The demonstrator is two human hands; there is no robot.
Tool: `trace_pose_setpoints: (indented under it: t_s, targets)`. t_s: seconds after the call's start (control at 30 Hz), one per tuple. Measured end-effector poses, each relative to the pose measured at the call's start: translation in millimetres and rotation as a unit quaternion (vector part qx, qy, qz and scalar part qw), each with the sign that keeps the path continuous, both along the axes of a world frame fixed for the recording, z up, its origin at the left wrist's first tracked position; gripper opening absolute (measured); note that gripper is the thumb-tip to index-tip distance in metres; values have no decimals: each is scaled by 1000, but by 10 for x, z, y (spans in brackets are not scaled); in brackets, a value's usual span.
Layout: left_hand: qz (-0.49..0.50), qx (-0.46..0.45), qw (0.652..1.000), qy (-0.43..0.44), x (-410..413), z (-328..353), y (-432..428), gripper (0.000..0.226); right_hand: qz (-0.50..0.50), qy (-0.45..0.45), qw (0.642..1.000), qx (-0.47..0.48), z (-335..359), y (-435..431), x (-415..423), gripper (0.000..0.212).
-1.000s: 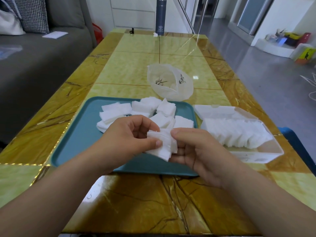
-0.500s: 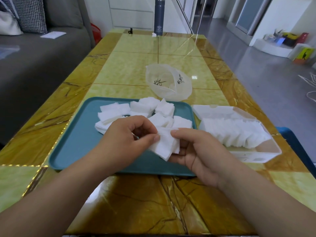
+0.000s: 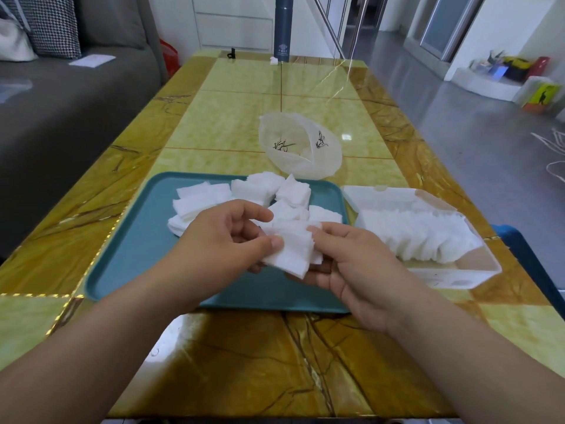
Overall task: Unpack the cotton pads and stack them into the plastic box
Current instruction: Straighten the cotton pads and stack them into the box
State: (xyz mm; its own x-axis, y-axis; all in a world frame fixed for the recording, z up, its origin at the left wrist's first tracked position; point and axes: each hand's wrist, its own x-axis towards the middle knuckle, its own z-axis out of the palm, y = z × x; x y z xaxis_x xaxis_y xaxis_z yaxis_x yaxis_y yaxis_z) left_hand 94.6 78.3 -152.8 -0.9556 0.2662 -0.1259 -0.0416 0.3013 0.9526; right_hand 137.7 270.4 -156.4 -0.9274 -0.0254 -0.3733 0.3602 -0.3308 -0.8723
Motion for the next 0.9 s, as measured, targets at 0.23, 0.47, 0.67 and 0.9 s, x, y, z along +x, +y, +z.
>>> trace_pose_setpoints:
  t_s: [0.23, 0.47, 0.67, 0.9]
  targets:
    - [3, -38, 999, -25, -45, -14, -81, 7, -81, -7, 995, 49, -88, 20, -52, 19]
    - [-50, 95, 992, -71, -39, 20, -55, 7, -47, 7, 998, 40, -66, -12, -36, 23]
    - [-20, 67, 997, -31, -25, -54, 16, 10, 1, 20, 1000, 1, -32, -47, -5, 27]
    - [5, 59, 998, -8, -8, -112, 35, 8, 13, 13, 999, -40, 2, -35, -14, 33]
